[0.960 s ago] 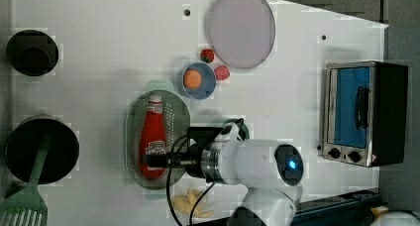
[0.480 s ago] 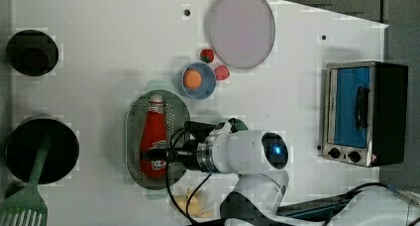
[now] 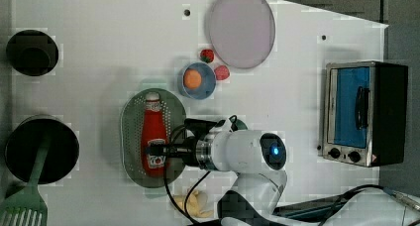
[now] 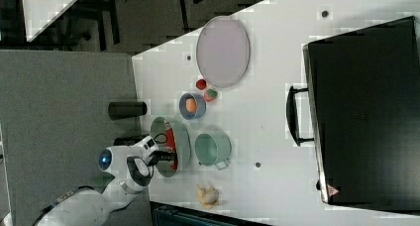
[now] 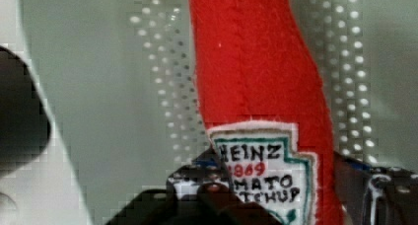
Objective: Pick ketchup from strainer and place it on the table
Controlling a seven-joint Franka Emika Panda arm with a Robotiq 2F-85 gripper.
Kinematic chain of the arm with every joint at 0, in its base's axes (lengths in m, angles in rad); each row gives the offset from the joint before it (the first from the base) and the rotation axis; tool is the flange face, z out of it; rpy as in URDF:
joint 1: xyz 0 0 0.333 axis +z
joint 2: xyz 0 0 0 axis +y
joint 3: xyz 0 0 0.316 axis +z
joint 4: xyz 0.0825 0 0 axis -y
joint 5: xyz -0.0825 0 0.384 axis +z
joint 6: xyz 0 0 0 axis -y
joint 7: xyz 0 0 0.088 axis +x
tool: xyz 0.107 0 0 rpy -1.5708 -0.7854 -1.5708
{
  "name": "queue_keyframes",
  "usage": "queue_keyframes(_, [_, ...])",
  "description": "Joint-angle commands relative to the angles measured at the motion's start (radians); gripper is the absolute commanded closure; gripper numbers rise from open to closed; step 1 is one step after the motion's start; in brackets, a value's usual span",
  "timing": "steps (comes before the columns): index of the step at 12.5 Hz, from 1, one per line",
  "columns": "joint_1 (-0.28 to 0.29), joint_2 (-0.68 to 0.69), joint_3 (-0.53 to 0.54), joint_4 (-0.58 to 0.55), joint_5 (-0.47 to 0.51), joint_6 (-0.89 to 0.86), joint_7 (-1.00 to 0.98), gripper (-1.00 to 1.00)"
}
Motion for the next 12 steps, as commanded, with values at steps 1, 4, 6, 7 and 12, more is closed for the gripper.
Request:
queue_keyframes(1, [0.039,-0.036,0.007,0.019,0.001,-0.012,0.049,-0.18])
queue_keyframes(4, [0.029,-0.157,0.032,0.030,0.015,-0.142,0.058,-0.18])
queue_keyframes(6, [0.021,-0.263,0.030,0.064,0.054,-0.262,0.064,-0.18])
queue_keyframes(7, [0.013,-0.313,0.025,0.091,0.087,-0.329,0.064,-0.18])
queue_keyframes(12, [-0.054,-0.444,-0.088,0.250,0.145,-0.691,0.010,-0.18])
